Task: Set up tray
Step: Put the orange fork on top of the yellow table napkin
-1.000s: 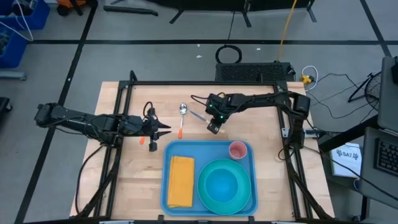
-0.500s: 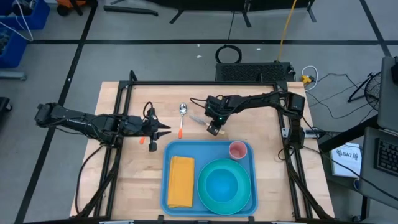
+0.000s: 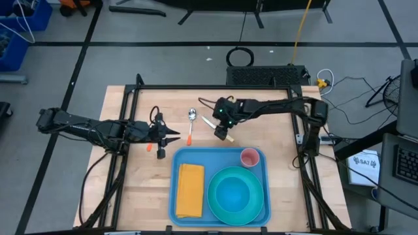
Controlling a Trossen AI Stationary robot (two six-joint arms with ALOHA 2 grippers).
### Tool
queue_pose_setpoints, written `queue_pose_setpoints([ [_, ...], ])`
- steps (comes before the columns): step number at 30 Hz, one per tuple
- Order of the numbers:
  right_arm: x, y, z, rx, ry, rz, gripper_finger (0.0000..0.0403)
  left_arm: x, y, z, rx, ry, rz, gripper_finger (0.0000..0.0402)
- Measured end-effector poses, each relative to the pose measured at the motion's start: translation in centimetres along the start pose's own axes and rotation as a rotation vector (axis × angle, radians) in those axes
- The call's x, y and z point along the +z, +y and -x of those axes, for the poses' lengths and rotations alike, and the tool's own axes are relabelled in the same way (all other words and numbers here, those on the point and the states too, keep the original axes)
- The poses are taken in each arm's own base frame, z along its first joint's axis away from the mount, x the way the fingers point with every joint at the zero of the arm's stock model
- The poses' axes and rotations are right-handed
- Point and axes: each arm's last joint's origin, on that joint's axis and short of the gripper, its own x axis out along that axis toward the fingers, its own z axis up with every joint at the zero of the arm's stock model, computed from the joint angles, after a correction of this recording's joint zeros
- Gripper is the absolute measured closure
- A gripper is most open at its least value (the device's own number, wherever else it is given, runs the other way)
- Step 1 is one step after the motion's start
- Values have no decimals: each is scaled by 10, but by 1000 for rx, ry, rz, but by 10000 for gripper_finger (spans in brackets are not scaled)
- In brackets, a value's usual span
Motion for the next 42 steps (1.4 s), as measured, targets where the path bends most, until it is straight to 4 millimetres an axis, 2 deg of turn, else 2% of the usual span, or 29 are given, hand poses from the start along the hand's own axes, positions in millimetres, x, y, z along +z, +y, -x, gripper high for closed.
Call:
queue_pose_setpoints([
  [3, 13, 15, 33, 29, -156, 61, 179, 6, 1, -5, 11, -65, 83, 314],
  [7, 25, 36, 87, 41, -385, 158, 184, 1, 3, -28, 18, -24, 172, 314],
  [11, 24, 51, 133, -32, -543, 255, 184, -11, 8, -58, 2, 47, 267, 314],
  [15, 18, 59, 163, -87, -625, 307, 184, -10, 22, -82, -25, 118, 364, 314],
  [20, 13, 60, 176, -102, -628, 339, 186, 4, 47, -92, 10, 335, 424, 314],
  [24, 4, 54, 166, -168, -584, 360, 186, 10, 70, -90, 98, 474, 486, 314],
  [28, -5, 46, 158, -233, -562, 366, 188, 8, 82, -90, 36, 492, 523, 314],
  [30, -8, 44, 161, -251, -575, 368, 188, 6, 84, -91, 17, 491, 538, 313],
  [33, -14, 44, 172, -261, -623, 374, 187, -5, 83, -86, 40, 584, 540, 313],
  [37, -25, 43, 189, -252, -694, 380, 188, -28, 77, -70, 167, 860, 558, 313],
  [42, -40, 39, 203, -252, -797, 387, 190, -42, 69, -47, 395, 1119, 580, 313],
])
